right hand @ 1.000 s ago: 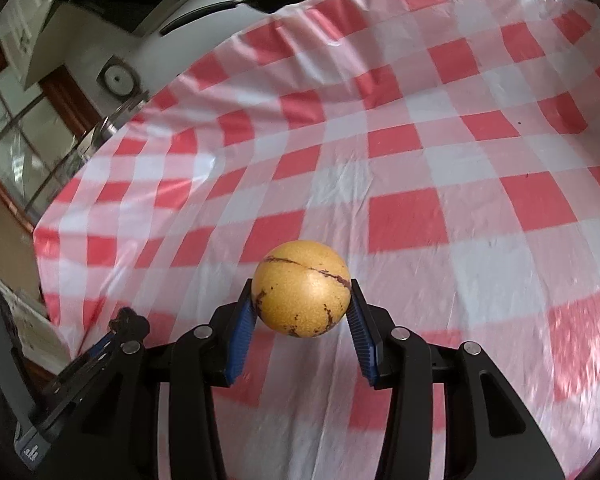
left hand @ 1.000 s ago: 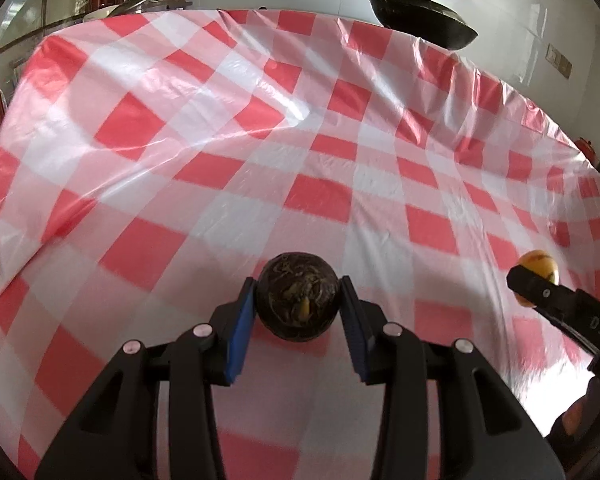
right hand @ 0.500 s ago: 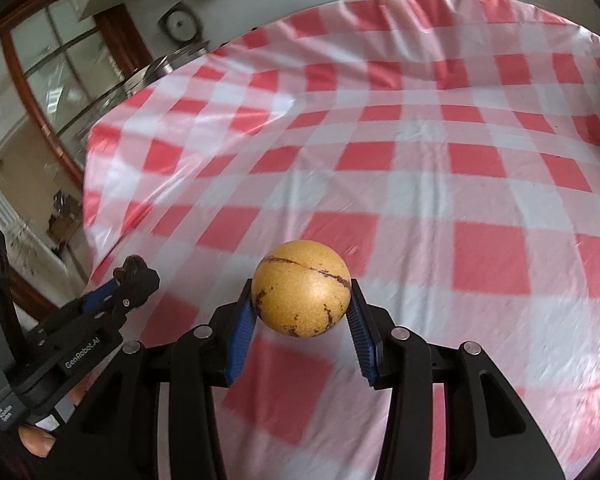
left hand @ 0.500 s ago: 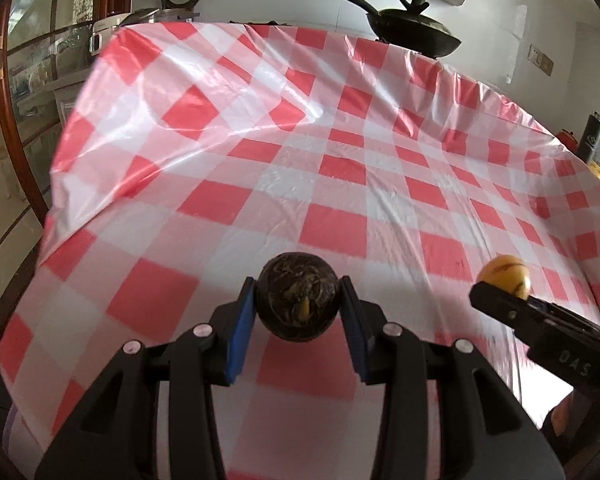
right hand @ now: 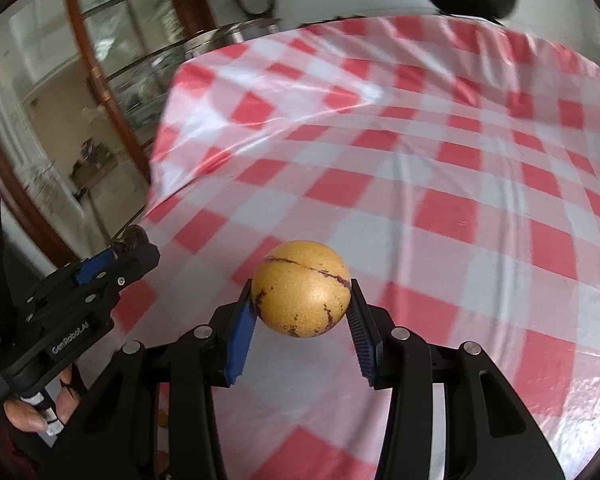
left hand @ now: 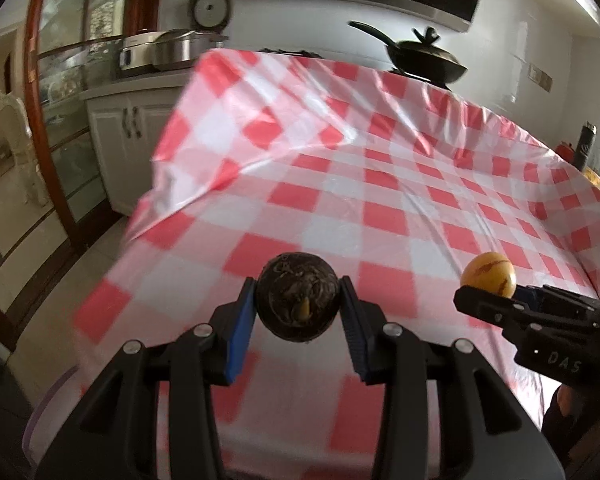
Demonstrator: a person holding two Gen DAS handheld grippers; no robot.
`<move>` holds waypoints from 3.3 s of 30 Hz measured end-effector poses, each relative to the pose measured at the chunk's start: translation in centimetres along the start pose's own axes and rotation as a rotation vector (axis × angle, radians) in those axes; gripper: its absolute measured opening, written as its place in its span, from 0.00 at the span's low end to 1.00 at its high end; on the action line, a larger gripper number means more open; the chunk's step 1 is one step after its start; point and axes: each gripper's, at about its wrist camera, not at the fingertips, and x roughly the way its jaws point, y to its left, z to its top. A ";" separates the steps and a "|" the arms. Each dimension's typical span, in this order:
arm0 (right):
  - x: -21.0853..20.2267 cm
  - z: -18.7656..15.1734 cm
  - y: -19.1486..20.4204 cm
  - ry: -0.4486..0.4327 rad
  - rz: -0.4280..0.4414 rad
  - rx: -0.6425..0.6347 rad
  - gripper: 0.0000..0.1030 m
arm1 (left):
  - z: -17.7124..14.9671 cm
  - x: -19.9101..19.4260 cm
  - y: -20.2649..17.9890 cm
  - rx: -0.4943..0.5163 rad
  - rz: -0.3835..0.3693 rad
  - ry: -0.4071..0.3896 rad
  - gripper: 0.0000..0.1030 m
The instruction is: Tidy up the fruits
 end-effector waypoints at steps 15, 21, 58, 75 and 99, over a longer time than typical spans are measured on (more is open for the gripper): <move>1.2 -1.5 11.8 0.062 0.153 -0.275 0.43 | -5.7 -7.4 11.7 -0.175 0.177 -0.058 0.40; 2.3 -3.1 16.3 0.110 0.206 -0.384 0.43 | -8.7 -9.2 14.2 -0.169 0.285 -0.045 0.40; 14.9 -21.9 29.2 0.633 0.340 -0.977 0.54 | -22.0 -2.6 24.1 -0.322 0.457 0.468 0.59; 10.8 -13.8 27.7 0.530 0.340 -0.780 0.84 | -15.5 -8.9 21.4 -0.283 0.561 0.126 0.99; 13.8 -16.6 25.5 0.645 0.182 -0.706 0.84 | -19.4 -4.5 21.0 -0.499 0.422 0.454 0.99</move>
